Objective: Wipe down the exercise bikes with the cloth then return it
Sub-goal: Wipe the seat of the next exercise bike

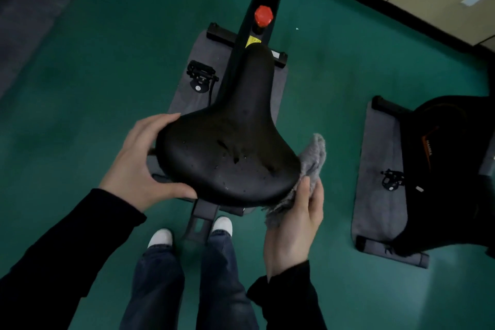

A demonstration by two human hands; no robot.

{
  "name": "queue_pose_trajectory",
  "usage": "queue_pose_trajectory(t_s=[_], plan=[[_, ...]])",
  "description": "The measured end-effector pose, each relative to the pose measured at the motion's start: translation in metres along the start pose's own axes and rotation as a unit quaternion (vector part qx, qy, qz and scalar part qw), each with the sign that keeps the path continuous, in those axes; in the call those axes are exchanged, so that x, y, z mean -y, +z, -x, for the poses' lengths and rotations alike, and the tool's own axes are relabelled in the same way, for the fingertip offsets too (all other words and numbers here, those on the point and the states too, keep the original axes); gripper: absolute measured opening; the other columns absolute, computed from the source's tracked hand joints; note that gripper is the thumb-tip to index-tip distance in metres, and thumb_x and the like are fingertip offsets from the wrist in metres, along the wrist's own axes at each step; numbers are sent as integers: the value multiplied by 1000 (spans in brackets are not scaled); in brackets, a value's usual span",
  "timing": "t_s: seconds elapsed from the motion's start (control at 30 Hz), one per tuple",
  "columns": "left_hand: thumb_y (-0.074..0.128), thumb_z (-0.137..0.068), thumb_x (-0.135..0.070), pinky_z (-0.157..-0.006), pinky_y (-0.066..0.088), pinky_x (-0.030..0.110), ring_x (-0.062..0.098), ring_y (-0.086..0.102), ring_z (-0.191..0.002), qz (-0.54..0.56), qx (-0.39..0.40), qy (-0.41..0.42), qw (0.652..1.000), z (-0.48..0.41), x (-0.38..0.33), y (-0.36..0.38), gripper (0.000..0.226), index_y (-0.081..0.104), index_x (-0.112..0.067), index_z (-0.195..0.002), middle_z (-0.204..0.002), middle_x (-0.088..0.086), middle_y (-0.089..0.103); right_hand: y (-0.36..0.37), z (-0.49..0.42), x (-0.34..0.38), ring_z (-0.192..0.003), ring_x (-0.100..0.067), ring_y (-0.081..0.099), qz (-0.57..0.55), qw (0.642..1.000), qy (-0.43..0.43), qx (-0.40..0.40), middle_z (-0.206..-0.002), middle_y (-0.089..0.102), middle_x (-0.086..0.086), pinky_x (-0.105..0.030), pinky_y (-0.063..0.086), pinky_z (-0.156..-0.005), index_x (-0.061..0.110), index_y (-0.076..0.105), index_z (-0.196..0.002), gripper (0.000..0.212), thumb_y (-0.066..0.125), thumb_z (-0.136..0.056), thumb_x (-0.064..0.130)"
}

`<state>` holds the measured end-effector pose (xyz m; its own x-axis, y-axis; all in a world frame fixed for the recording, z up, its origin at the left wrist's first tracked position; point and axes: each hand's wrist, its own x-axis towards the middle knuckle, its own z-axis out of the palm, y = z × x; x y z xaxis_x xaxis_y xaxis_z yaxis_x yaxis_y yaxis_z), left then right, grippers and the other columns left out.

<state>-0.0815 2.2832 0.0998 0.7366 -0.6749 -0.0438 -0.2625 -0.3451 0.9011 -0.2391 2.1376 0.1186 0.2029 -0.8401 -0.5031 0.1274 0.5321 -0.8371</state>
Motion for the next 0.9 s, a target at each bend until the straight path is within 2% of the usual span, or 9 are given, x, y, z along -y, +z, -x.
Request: queue_pose_trajectory(t_s=[0.1, 0.2, 0.3, 0.4, 0.5, 0.63, 0.73, 0.83, 0.9], plan=[[76, -34, -64, -103, 38, 37, -3, 33, -125, -14, 30, 5, 999, 0, 4, -7, 105, 31, -50, -128, -129, -24, 35, 13, 31, -15, -123, -4, 54, 78, 987, -111, -84, -136, 55, 11, -27, 45, -102, 39, 52, -127, 30, 48, -98, 33], [76, -38, -64, -103, 41, 47, 4, 34, -127, -12, 37, 15, 999, -1, 5, -9, 104, 31, -49, -130, -129, -24, 34, 32, 56, -28, -133, -1, 41, 209, 937, -253, -123, -141, 47, 8, -18, 35, -107, 37, 50, -127, 28, 45, -100, 33], [75, -41, -65, -102, 42, 45, 8, 35, -128, -5, 41, 28, 999, 0, 7, -9, 103, 31, -47, -132, -127, -36, 29, 45, 55, -25, -139, -7, 34, 319, 887, -318, -101, -144, 44, -2, -20, 31, -111, 19, 55, -130, 32, 45, -100, 21], [73, -44, -68, -107, 33, 36, 10, 34, -129, -13, 43, 44, 998, 1, 10, -9, 102, 30, -46, -133, -127, -27, 31, 50, 38, -6, -140, -12, 34, 405, 860, -302, -67, -142, 49, -5, -29, 29, -114, 11, 60, -126, 30, 50, -98, 10], [71, -42, -71, -104, 22, 19, 4, 30, -127, -6, 46, 38, 998, 0, 12, -11, 101, 27, -52, -131, -127, -30, 28, 59, 37, 2, -134, -17, 43, 426, 851, -299, -67, -137, 54, -9, -20, 30, -109, 8, 64, -122, 28, 52, -96, 7], [68, -43, -75, -102, 25, 21, 4, 30, -125, 13, 39, 42, 998, 1, 13, -11, 101, 32, -45, -133, -128, -26, 29, 73, 65, -20, -127, -19, 50, 433, 824, -365, -22, -131, 57, -8, -36, 41, -106, 8, 67, -117, 26, 57, -93, 6], [67, -45, -71, -101, 24, 16, 6, 32, -125, 18, 34, 40, 998, 1, 13, -11, 99, 35, -40, -134, -128, -23, 31, 59, 79, -37, -127, -15, 51, 426, 803, -415, 25, -130, 57, -6, -34, 43, -106, 8, 67, -117, 28, 57, -92, 5], [68, -45, -70, -100, 20, 5, 4, 30, -125, 15, 43, 34, 998, 2, 13, -11, 103, 36, -35, -137, -129, -24, 30, 35, 78, -41, -127, -19, 52, 419, 796, -437, -25, -130, 58, -10, -37, 45, -104, 5, 66, -117, 28, 58, -91, -1], [69, -45, -69, -99, 20, 9, 2, 27, -124, 16, 49, 28, 998, 2, 12, -11, 104, 35, -36, -138, -128, -27, 28, 30, 61, -36, -126, -23, 52, 366, 823, -427, -85, -128, 59, -13, -34, 44, -105, 3, 64, -118, 28, 56, -92, -3]])
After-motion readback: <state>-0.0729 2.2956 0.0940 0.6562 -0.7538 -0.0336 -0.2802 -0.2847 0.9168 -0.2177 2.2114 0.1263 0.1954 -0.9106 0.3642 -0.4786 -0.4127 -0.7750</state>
